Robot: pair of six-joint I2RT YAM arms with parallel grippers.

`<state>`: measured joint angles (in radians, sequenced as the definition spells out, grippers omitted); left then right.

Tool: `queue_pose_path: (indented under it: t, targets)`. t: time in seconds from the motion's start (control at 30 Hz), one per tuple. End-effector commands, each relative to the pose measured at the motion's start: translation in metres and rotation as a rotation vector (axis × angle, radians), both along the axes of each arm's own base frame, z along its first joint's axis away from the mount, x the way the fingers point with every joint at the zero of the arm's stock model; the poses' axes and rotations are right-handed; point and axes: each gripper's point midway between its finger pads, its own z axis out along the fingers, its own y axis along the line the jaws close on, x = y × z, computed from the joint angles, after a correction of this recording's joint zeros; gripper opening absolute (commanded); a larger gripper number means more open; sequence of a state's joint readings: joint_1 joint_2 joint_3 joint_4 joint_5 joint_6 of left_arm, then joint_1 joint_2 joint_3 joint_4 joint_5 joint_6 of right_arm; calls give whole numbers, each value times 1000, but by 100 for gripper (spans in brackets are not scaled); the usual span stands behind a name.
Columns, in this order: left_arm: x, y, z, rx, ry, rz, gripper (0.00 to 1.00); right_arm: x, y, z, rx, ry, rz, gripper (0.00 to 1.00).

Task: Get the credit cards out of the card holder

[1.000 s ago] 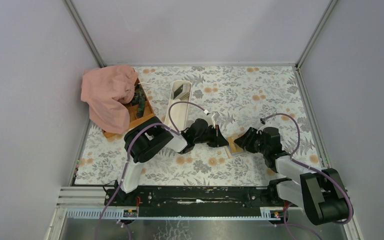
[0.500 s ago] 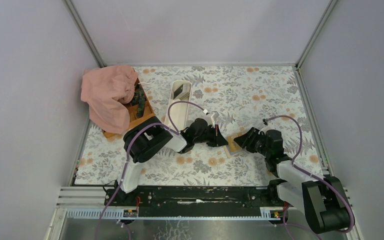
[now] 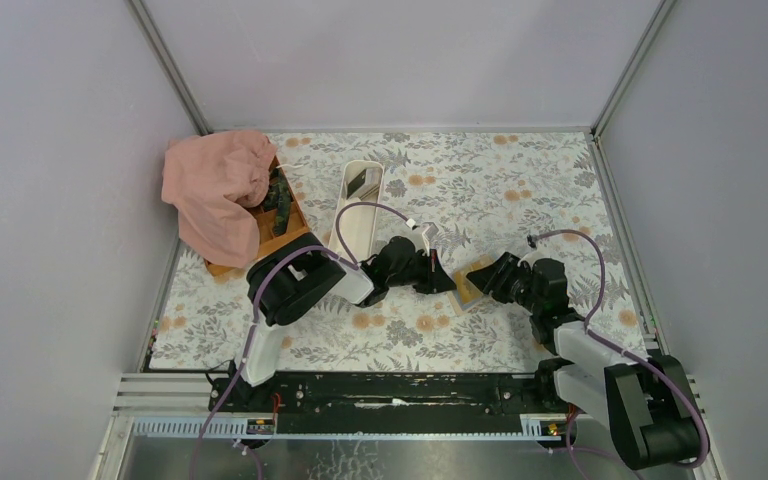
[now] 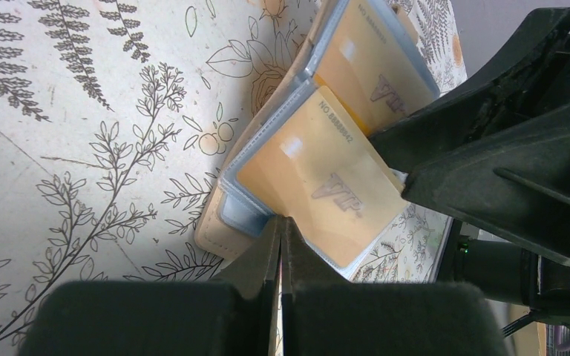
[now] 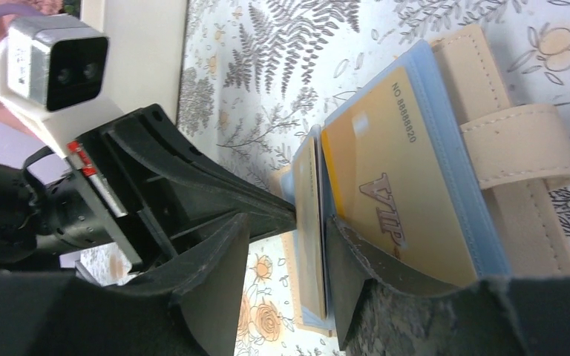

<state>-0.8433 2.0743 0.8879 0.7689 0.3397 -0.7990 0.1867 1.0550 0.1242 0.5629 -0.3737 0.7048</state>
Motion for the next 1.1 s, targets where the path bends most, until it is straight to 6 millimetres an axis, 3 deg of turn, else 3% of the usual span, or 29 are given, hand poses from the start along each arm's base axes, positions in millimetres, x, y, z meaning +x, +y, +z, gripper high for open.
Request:
queue_pose_path:
  t: [0.0,0.67,0.93,1.07]
  targets:
    - [-10,11,-38,99,42,-1,0,-14,29,32,113,-38,159,49]
    - [-9,10,-37,93,42,2,0,-28,30,17,75,7,221,49]
    - [8,28,-35,152,30,54,0,-30,15,-11,-34,101,174,49]
    - [14,33,-19,165,-43,76,0,-27,14,-22,-45,151,161,49]
